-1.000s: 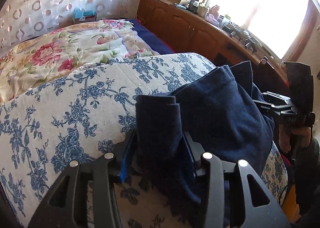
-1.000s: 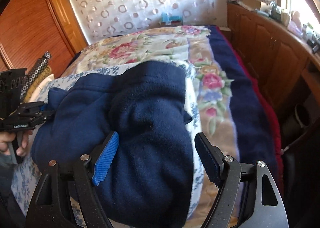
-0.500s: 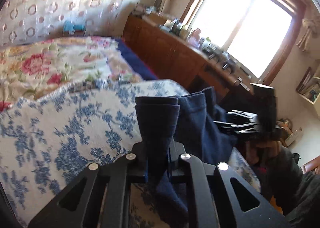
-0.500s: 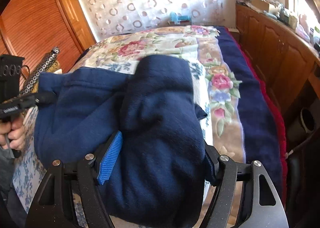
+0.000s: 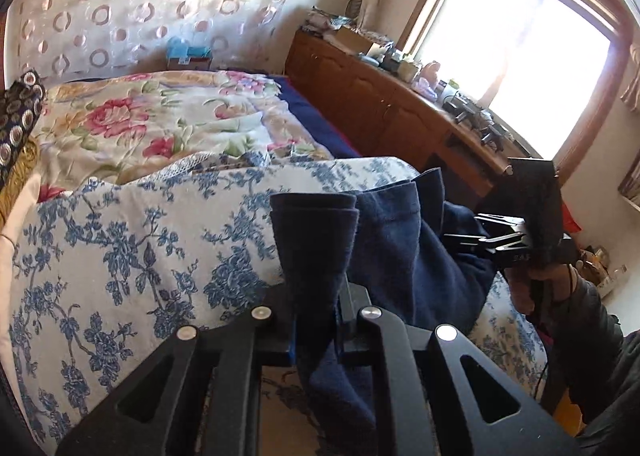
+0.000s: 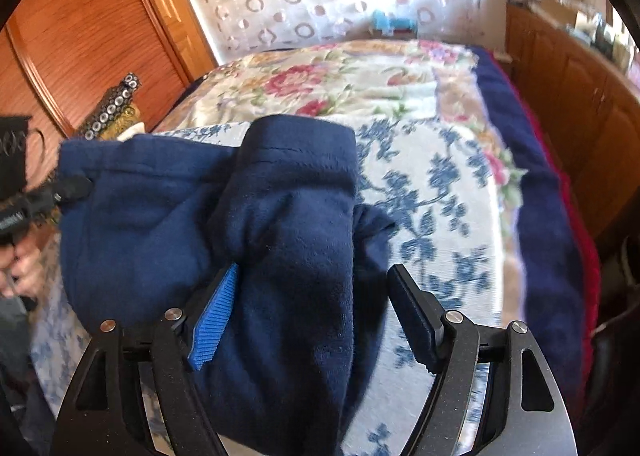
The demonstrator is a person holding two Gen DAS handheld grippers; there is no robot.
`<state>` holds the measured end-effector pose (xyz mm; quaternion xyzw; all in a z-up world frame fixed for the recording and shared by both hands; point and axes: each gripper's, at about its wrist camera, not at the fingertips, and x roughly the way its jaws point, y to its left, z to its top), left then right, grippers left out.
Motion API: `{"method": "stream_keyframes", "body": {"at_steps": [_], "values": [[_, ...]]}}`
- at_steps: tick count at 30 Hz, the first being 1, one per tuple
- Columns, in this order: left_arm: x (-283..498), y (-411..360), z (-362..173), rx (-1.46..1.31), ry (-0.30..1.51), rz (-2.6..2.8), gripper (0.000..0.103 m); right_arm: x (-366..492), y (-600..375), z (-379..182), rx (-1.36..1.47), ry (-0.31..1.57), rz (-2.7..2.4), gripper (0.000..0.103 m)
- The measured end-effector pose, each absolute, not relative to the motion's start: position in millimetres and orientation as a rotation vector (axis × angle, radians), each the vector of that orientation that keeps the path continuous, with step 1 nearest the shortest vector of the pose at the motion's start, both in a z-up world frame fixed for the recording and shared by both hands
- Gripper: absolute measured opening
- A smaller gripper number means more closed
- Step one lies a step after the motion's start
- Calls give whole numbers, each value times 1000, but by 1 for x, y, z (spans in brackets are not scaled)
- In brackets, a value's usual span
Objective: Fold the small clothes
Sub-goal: 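Lift the folded shirt with both grippers and carry it toward the clothes stack, then lower the shirt onto the clothes stack with both grippers and open them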
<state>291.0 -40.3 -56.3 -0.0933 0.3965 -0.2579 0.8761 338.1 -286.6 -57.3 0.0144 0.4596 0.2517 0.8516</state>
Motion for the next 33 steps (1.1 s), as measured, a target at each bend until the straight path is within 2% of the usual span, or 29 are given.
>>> {"method": "stream_keyframes", "body": {"at_steps": [4, 5, 8, 12, 16, 22, 28, 33], "values": [[290, -41, -58, -202, 819, -556, 9, 333, -282, -59, 26, 962, 542, 78], [288, -41, -57, -203, 816, -560, 9, 331, -280, -59, 25, 961, 554, 72], [285, -40, -54, -204, 802, -569, 9, 327, -274, -61, 55, 979, 617, 39], [269, -38, -38, -220, 751, -601, 9, 319, -268, -55, 33, 945, 602, 24], [250, -28, -11, -220, 680, -596, 9, 306, -259, -30, 4, 849, 593, 21], [214, 37, 30, -268, 554, -487, 9, 303, -207, 30, -81, 705, 696, 21], [174, 130, 59, -305, 442, -302, 9, 318, -104, 84, -205, 568, 864, 20], [149, 196, 61, -342, 396, -142, 9, 339, -7, 107, -307, 507, 998, 20]]}}
